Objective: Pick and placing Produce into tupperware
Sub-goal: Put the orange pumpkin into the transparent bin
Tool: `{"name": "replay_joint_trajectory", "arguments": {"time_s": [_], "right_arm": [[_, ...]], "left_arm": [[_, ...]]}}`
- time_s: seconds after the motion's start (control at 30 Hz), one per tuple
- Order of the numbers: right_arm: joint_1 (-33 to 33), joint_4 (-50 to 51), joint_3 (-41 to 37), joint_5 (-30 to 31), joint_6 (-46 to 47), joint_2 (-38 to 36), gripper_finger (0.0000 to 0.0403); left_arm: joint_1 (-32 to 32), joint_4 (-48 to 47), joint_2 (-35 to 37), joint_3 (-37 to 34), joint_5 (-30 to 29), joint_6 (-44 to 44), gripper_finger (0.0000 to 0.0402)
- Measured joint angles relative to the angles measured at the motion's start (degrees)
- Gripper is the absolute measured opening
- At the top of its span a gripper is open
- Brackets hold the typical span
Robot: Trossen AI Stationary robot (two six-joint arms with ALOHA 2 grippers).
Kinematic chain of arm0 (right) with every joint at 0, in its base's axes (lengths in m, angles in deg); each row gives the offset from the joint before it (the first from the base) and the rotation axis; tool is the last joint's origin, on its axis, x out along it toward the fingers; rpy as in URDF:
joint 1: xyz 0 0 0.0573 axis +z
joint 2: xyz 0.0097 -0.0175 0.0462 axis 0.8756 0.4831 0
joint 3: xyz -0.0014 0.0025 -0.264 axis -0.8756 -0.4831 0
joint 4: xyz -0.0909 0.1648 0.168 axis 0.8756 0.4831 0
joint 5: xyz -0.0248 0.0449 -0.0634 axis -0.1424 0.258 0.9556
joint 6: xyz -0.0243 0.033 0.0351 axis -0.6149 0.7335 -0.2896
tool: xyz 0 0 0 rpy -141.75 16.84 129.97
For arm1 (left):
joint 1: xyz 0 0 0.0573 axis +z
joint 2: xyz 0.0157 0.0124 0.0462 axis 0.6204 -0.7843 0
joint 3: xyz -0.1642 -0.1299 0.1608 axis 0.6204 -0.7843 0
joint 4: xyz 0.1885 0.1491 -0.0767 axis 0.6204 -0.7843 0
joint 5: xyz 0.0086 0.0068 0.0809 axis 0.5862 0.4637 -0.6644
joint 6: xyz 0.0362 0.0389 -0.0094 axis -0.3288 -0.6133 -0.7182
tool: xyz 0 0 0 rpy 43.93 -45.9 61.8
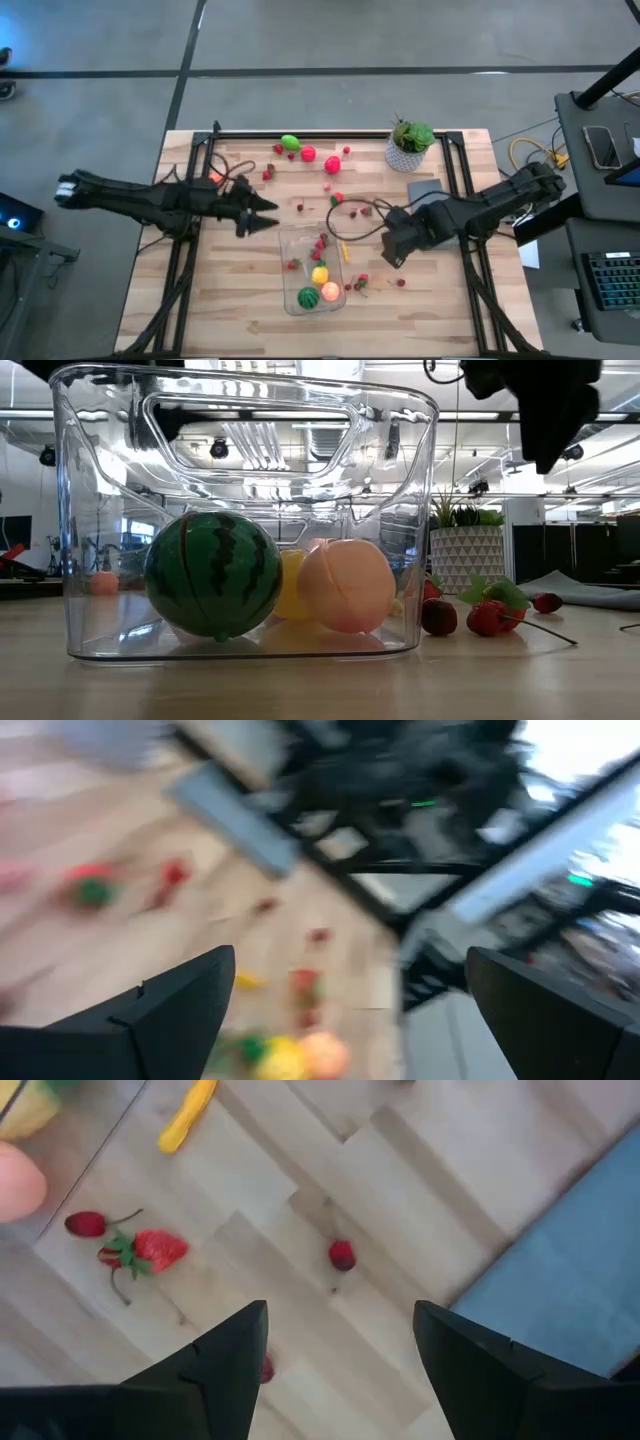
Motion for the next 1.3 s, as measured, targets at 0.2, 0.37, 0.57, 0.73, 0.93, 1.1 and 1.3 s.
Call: {"name": "replay_joint_trajectory", "arguments": {"time_s": [0.2,0.37,0.57,0.73,0.93,1.1,1.3], "right_arm": [[-6.52,0.07,-0.10,0.93,-10.80,-1.32,0.0242],[-12.75,-0.26,-0.16,2.22,-20.59,-1.75,0.0244],[-19.99,-3.34,-0.16,2.49,-32.53,-1.77,0.0244],[-24.71,-6.08,-0.14,1.84,-37.90,-1.77,0.0242],[-29.27,-8.98,-0.14,0.98,-39.65,-1.81,0.0244],[-31.74,-10.68,-0.14,0.40,-39.39,-1.81,0.0243],[-34.39,-12.38,-0.14,0.38,-39.38,-1.81,0.0244]], "left_arm": [[13.10,-20.42,5.72,1.02,-1.29,4.04,0.0382],[21.18,-25.17,8.20,0.88,-2.96,4.90,0.0382],[23.01,-9.42,7.84,0.62,-3.70,10.39,0.0382],[22.95,5.78,5.33,0.52,-3.31,9.07,0.0382],[23.04,22.10,0.36,0.63,-4.28,6.84,0.0382],[24.66,23.01,-2.74,3.44,-2.88,2.28,0.0382],[27.65,-10.24,-4.83,19.04,-1.89,-9.21,0.0382]]}}
